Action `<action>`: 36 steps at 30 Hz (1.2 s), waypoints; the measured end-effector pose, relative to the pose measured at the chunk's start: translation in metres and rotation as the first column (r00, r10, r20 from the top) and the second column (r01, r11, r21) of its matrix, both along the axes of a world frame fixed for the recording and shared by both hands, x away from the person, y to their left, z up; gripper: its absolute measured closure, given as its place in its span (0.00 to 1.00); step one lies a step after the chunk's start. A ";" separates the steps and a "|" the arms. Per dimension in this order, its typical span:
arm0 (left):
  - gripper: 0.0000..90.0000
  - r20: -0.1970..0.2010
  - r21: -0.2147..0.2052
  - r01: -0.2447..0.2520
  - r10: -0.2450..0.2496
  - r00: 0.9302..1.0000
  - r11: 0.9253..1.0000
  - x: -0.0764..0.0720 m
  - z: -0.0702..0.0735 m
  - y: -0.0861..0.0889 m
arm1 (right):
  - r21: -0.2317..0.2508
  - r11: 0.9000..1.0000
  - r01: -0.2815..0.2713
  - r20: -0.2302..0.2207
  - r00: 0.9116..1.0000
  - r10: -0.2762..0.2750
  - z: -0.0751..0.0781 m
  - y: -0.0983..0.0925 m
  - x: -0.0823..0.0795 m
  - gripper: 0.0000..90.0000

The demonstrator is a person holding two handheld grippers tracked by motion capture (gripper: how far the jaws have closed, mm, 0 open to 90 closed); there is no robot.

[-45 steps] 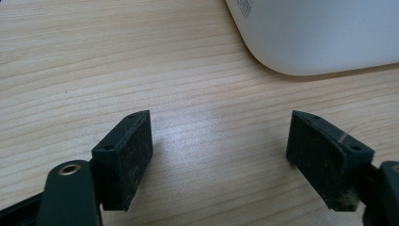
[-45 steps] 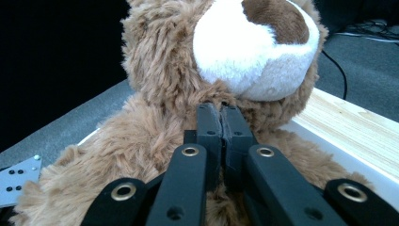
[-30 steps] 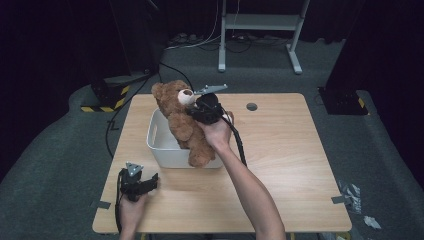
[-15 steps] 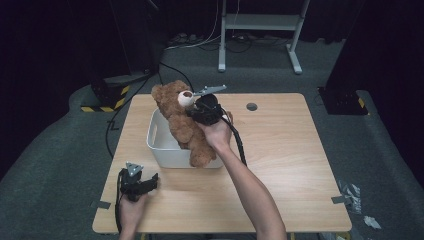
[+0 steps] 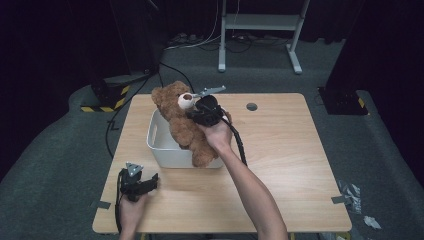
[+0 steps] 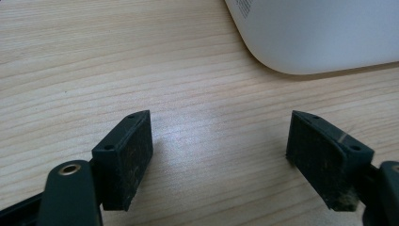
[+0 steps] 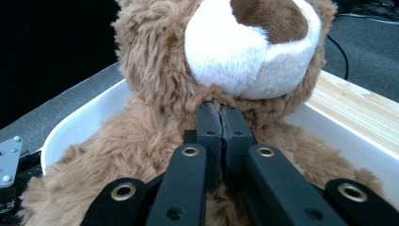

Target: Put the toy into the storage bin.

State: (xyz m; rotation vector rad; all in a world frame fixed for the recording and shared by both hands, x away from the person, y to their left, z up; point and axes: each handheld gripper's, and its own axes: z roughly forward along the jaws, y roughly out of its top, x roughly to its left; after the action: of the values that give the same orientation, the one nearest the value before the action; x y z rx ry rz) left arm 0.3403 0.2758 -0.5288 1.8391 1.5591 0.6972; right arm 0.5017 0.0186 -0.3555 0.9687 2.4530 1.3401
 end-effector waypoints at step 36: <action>0.26 0.000 0.000 0.000 0.000 1.000 1.000 0.000 0.000 0.000 | -0.005 1.000 -0.017 -0.022 1.000 0.017 -0.004 0.000 0.000 0.96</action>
State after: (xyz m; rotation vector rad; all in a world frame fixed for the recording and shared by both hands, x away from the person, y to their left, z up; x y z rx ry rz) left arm 0.3403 0.2758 -0.5288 1.8394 1.5587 0.6974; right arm 0.5019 0.0183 -0.3595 0.9693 2.4853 1.3340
